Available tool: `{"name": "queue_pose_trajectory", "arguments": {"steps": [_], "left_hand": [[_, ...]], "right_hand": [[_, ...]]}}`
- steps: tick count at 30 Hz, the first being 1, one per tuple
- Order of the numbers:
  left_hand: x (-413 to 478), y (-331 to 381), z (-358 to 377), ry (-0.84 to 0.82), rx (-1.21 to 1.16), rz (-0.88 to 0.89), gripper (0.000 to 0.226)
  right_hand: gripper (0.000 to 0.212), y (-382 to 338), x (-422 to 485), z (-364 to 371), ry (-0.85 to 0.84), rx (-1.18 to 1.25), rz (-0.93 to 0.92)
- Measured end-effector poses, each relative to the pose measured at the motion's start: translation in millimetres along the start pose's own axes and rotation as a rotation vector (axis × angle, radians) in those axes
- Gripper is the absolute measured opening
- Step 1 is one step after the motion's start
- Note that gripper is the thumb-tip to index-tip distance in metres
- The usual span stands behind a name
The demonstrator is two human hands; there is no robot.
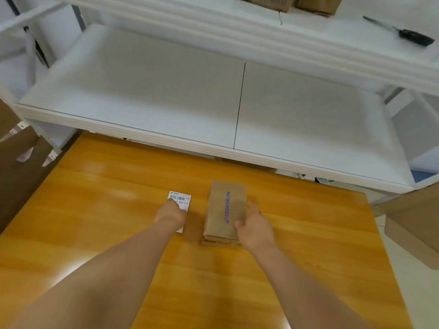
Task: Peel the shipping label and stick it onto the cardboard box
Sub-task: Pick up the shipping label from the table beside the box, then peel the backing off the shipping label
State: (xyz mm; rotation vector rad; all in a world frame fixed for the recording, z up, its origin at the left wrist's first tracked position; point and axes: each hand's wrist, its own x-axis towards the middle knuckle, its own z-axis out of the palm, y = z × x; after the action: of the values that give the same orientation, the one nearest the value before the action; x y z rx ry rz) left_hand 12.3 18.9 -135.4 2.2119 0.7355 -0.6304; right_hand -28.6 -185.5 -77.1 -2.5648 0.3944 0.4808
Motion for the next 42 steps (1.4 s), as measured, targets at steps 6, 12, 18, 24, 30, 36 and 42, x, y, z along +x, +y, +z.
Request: {"name": "queue_pose_trajectory", "arguments": {"steps": [6, 12, 18, 24, 30, 36, 42], "left_hand": [[31.5, -19.3, 20.4, 0.119, 0.069, -0.142, 0.06], [42.4, -30.5, 35.4, 0.172, 0.102, -0.183, 0.055], [43.9, -47.5, 36.3, 0.124, 0.006, -0.189, 0.035], [23.3, -27.4, 8.7, 0.09, -0.713, -0.066, 0.031], [-20.4, 12.7, -37.1, -0.288, -0.863, 0.26, 0.027], [-44.3, 30.2, -52.5, -0.472, -0.752, 0.398, 0.037], [-52.0, 34.3, -56.3, -0.504, -0.779, 0.399, 0.033]], "right_hand": [[0.043, -55.0, 16.5, 2.6, 0.277, -0.098, -0.395], [0.031, -83.1, 25.6, 15.9, 0.162, 0.078, -0.451], [0.032, -82.3, 28.8, 20.4, 0.142, 0.068, -0.426], [0.028, -84.9, 31.6, 13.7, 0.14, 0.184, -0.318], [0.038, -96.2, 37.1, -17.6, 0.013, 0.511, -0.171], [0.013, -88.3, 32.7, -32.7, -0.147, 0.779, -0.081], [0.008, -76.9, 30.3, -48.5, -0.021, 0.885, -0.062]]}}
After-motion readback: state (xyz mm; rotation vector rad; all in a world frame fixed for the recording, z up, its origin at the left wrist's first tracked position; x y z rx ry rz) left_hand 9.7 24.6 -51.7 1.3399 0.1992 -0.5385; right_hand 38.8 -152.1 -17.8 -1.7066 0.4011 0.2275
